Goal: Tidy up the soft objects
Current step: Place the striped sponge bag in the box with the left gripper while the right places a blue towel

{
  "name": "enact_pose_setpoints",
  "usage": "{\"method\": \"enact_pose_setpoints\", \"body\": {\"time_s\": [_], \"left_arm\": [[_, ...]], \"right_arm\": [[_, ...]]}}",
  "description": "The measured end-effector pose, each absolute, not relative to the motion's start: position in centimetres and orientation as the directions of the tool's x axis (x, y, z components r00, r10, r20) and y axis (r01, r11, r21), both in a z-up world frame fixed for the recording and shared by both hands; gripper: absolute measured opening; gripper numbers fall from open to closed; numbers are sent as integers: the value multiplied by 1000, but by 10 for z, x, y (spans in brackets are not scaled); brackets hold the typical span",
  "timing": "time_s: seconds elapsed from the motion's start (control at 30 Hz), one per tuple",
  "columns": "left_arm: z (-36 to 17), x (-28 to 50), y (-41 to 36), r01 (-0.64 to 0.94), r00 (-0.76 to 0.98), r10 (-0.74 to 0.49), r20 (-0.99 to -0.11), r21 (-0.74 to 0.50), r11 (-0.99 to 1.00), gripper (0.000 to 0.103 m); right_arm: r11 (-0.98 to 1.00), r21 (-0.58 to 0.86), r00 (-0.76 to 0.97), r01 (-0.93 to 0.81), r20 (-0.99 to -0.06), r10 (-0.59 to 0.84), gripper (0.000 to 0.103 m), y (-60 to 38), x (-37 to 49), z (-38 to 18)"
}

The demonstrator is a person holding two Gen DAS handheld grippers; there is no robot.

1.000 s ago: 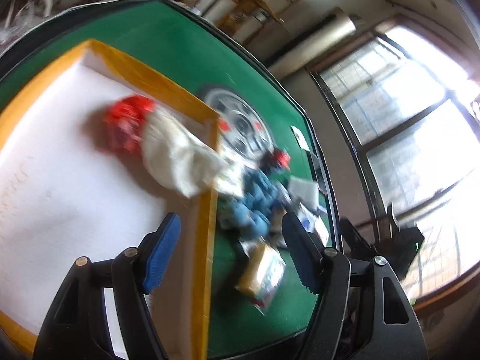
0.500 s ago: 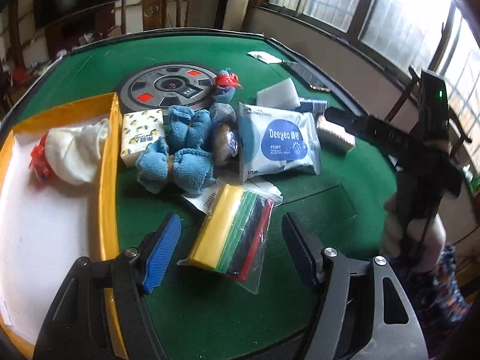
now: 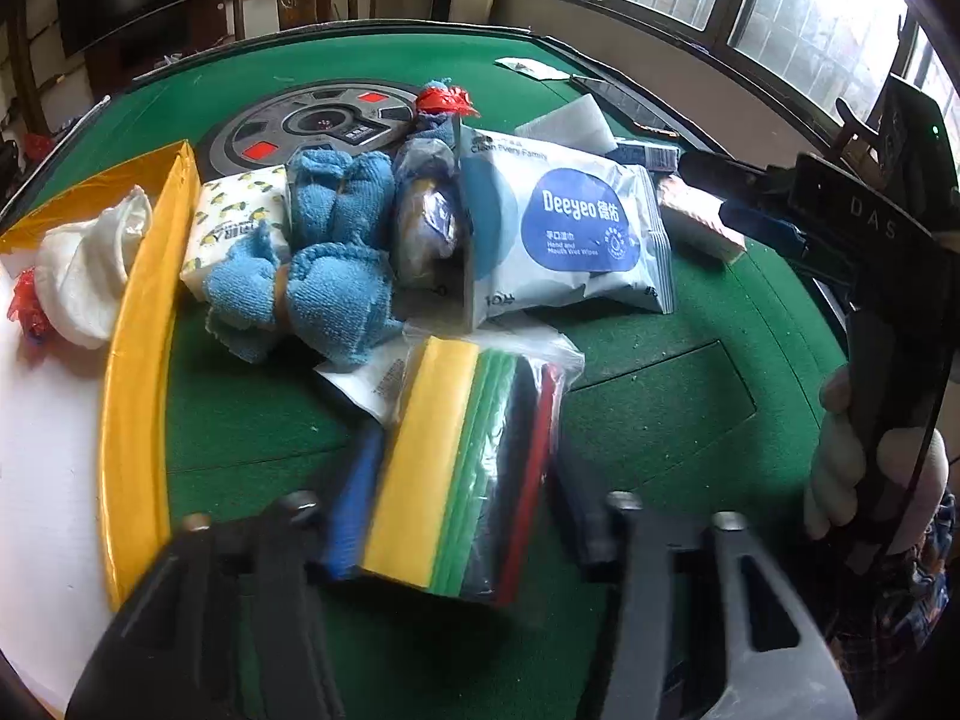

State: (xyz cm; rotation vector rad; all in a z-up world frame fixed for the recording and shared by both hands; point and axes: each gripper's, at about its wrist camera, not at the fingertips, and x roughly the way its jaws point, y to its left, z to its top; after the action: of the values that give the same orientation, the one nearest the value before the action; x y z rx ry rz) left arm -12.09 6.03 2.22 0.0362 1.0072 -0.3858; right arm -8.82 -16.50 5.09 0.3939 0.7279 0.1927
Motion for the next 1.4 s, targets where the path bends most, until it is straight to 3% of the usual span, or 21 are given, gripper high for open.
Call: {"method": "enact_pose_setpoints", "body": {"time_s": [0.1,0.43,0.7,1.0,1.1,1.27,1.33,1.4], "left_arm": [[25,-127,63,334,479,-336,-811,-186,924,38],[77,-182,122,352,595,-464,-656,-307,884,38],[93,-208,193,247,679,-431,-595,-368,896,38],[87,-213,259,81,737,-329,-590,-407,910,38],[81,-208,273,42,740,-310,-597,-419,907,38],[71,-206,291,-1,734,-302,-609,-445,896,38],[69,-205,295,-10,734,-297,-611,-446,895,38],[67,-202,299,-15,731,-302,-612,-458,889,38]], "right_arm": [[916,401,753,-6,-601,268,69,-169,-95,53],[940,338,786,52,-594,171,69,-170,-111,65],[903,336,641,-268,-638,428,69,-79,-104,85],[835,77,524,-544,-746,410,67,40,-86,73],[813,-17,519,-582,-778,355,61,63,-81,61],[808,-132,517,-574,-824,233,34,82,-70,37],[827,-100,517,-553,-820,246,23,75,-66,40],[844,-47,516,-534,-809,281,21,67,-63,49]]}}
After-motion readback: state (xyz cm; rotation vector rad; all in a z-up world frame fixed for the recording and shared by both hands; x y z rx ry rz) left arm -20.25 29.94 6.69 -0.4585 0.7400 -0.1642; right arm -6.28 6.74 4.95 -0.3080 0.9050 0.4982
